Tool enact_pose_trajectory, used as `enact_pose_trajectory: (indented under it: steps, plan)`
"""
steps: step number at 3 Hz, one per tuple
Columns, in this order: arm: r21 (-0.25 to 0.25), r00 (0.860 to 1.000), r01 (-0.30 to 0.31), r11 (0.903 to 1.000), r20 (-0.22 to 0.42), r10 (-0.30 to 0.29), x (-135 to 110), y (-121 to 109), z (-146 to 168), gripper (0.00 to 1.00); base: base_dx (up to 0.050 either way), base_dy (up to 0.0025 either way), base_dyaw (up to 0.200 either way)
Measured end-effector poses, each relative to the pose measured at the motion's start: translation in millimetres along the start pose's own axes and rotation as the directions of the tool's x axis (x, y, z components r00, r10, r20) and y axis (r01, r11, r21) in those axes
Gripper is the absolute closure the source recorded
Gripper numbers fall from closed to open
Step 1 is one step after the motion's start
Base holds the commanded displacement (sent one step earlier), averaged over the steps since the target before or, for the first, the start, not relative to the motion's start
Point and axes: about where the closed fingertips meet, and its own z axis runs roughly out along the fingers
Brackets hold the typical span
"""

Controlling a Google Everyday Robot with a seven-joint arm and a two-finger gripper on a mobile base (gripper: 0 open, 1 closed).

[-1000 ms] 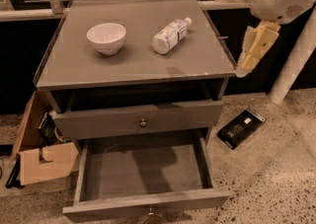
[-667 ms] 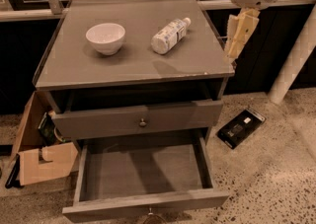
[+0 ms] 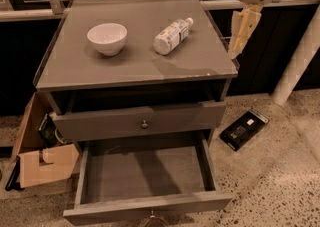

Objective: Place blue plastic bottle into middle drawer

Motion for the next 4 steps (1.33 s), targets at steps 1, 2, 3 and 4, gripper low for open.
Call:
enact_pose_trajectory:
  steps: [1,2,3,4]
  plan:
    - [-0.024,0.994,0.107,0.994,-0.002,-0.107,13,-16,3,0.0,0.0,0.0,0.0]
    - [-0.031,0.989,0.144,0.9891,-0.024,-0.144,26,-28,6,0.0,0.0,0.0,0.0]
    - [-0.041,0.985,0.151,0.9876,-0.074,-0.154,40,-42,23,0.0,0.0,0.0,0.0]
    - [-0.024,0.985,0.154,0.9878,-0.072,-0.155,39,-48,26,0.0,0.0,0.0,0.0]
